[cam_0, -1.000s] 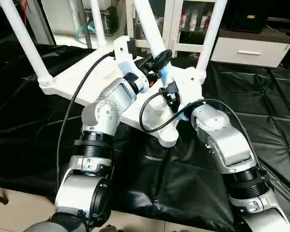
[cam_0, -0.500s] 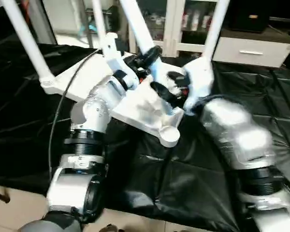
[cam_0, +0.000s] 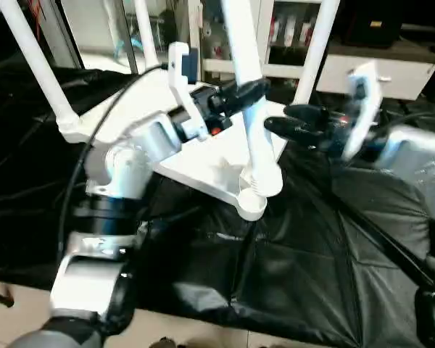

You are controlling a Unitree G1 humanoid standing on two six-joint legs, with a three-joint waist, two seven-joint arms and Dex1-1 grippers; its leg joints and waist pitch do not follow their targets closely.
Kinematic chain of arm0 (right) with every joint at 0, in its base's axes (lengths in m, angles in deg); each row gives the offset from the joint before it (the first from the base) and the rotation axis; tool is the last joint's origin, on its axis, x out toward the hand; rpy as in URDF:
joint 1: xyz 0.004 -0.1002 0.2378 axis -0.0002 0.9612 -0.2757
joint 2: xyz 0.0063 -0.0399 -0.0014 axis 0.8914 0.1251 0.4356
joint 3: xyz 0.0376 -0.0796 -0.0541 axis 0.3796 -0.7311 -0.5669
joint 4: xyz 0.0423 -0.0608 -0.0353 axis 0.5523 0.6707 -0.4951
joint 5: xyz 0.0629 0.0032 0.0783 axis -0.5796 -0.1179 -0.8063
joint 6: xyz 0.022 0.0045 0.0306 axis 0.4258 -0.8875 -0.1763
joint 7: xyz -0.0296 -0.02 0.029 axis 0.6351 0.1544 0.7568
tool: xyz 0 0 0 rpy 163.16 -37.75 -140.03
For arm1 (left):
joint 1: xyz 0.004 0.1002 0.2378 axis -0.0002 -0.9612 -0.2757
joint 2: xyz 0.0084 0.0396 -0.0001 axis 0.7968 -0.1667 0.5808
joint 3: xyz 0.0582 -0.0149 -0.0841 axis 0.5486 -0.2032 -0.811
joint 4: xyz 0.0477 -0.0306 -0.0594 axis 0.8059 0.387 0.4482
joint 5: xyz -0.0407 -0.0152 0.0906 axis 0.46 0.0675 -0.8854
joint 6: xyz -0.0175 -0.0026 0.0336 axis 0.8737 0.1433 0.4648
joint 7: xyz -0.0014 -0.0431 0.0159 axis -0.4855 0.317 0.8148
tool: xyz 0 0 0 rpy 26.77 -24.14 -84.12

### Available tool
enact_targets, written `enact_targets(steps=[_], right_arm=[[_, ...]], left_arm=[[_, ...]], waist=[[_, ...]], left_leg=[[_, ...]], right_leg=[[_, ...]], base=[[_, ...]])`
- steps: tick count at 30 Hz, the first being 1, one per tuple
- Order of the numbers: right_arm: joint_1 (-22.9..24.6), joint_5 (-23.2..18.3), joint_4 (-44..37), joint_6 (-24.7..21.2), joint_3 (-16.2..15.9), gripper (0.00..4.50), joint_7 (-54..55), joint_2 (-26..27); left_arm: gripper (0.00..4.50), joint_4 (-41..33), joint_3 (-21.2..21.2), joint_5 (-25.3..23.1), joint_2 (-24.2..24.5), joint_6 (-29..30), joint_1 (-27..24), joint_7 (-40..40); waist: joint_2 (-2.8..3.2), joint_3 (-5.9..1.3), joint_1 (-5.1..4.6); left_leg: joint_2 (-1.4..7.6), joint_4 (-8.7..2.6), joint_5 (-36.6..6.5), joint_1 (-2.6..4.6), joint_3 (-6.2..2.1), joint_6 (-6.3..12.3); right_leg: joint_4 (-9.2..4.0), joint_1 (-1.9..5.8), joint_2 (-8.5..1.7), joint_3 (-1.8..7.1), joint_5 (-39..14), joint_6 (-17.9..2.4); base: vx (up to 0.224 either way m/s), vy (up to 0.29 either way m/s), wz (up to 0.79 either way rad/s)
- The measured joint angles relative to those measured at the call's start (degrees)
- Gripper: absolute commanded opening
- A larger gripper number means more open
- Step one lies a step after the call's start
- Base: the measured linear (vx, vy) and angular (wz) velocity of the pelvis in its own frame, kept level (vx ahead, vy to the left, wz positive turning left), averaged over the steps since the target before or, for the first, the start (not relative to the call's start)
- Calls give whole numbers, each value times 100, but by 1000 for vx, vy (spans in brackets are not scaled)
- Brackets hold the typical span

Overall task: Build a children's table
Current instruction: Pick table leg

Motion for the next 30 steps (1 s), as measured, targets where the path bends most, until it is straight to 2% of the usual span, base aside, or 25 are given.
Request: enact_targets(steps=[5,12,18,19,22,24,30], right_arm=[[0,-179,24,-258,-108,450,-306,-14],[46,-200,89,-382,-523,450,-638,-246],[116,-180,48,-384,-667,393,-660,-235],[116,-180,49,-383,-667,372,-659,-236],[116,-185,49,-383,-670,358,-680,-236],[116,-187,49,-383,-677,328,-690,-235],[120,-196,48,-350,-690,287,-697,-205]], left_arm=[[184,-282,9,219,43,178,-71,-288],[184,-493,68,403,123,341,-135,-603],[184,-505,65,450,124,356,-138,-629],[184,-505,65,454,125,357,-138,-629],[184,-510,64,454,125,360,-147,-629],[184,-513,61,452,125,360,-161,-627],[184,-513,58,439,138,352,-164,-609]], waist=[[-1,0,28],[-2,1,60],[-2,1,64],[-2,1,65],[-2,1,64],[-2,1,64],[-2,1,65]], left_leg=[[-1,0,0,-4,0,1],[-1,2,3,-2,1,3],[-1,2,3,-3,1,3],[-1,2,3,-3,1,3],[-1,2,3,-3,1,3],[-1,2,3,-3,1,3],[-1,2,3,-3,1,3]], right_leg=[[-2,-1,-2,0,0,-1],[1,0,-2,0,1,-2],[0,-1,-2,0,1,-2],[0,-1,-2,0,1,-2],[0,-1,-2,0,1,-2],[1,-1,-2,0,1,-2],[1,0,-2,0,1,-2]], base=[[0,0,0],[0,0,0],[0,0,0],[0,0,0],[0,0,0],[0,0,0],[0,0,0]])
